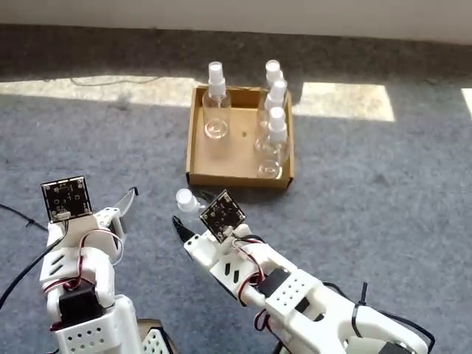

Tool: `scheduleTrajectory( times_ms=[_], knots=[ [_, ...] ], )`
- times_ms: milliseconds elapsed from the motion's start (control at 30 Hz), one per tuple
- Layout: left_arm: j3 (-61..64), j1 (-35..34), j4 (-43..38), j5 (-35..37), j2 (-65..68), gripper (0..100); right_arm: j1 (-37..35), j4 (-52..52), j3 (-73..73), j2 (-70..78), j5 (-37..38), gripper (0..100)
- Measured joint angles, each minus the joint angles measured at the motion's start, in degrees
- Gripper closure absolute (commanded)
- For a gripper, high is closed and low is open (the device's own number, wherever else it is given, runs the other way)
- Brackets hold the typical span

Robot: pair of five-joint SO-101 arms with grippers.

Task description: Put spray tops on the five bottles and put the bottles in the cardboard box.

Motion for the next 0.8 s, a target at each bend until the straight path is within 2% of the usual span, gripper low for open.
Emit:
scheduleTrajectory(
  times_ms=[67, 400, 633, 800],
  knots=[
    [0.0, 0.0, 0.0, 0.0, 0.0, 66, 1.4, 0.0, 0.0, 0.0, 0.0, 99.7],
    [0.0, 0.0, 0.0, 0.0, 0.0, 66, 5.0, 0.6, -0.1, 0.0, -0.1, 99.3],
    [0.1, 0.0, 0.0, 0.0, 0.0, 66, 5.5, 22.0, -14.6, 0.0, -0.2, 99.3],
    [1.6, 0.0, 0.0, 0.0, 0.0, 66, 5.5, 24.9, -27.9, 0.1, -0.2, 99.3]
  ],
)
